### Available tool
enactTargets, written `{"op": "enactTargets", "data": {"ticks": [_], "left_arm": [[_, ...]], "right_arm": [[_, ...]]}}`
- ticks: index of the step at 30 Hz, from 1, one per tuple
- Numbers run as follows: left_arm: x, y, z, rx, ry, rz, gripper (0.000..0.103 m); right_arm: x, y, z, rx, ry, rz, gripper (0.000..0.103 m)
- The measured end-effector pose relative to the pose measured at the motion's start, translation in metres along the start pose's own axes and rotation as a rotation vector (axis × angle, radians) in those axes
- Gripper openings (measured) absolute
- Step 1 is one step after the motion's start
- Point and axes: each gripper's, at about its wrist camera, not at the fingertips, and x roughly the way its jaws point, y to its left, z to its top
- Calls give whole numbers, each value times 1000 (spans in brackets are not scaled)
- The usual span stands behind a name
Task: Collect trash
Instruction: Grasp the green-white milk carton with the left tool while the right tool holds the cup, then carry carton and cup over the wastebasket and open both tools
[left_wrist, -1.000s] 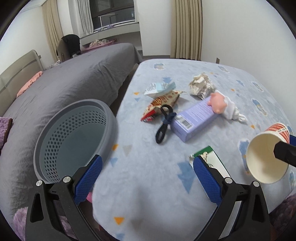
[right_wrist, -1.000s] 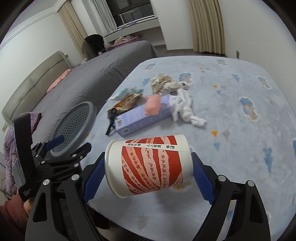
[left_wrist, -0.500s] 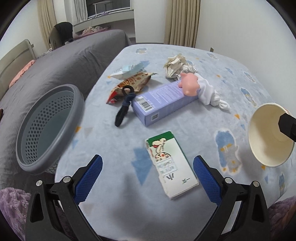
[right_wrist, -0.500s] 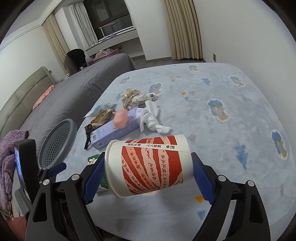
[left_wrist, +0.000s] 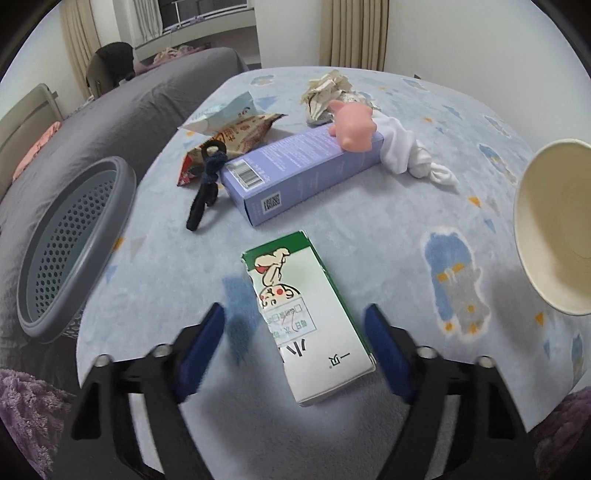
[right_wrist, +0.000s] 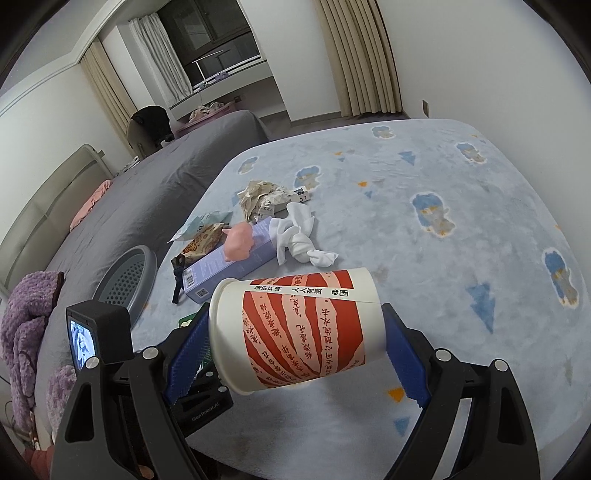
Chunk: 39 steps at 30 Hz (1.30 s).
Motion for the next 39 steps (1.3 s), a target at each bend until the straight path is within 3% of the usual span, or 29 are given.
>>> {"op": "enactTargets", "data": {"ticks": [4, 7, 18, 30, 39], "left_arm": [[-3, 9, 0, -25, -1, -54, 41], [-9, 16, 1, -34, -9, -75, 37], [-43, 63, 8, -76, -80, -75, 36], [-77, 183, 41, -149, -198, 112, 36], [-60, 247, 46, -200, -193, 171, 36]], "right_arm": [[0, 2, 0, -3, -3, -3, 84], [1, 3, 0, -5, -2, -4, 84], [13, 40, 4, -64, 16, 6, 84], [54, 130, 25, -196, 36, 84, 84], [117, 215, 39, -341, 91, 183, 84]]}}
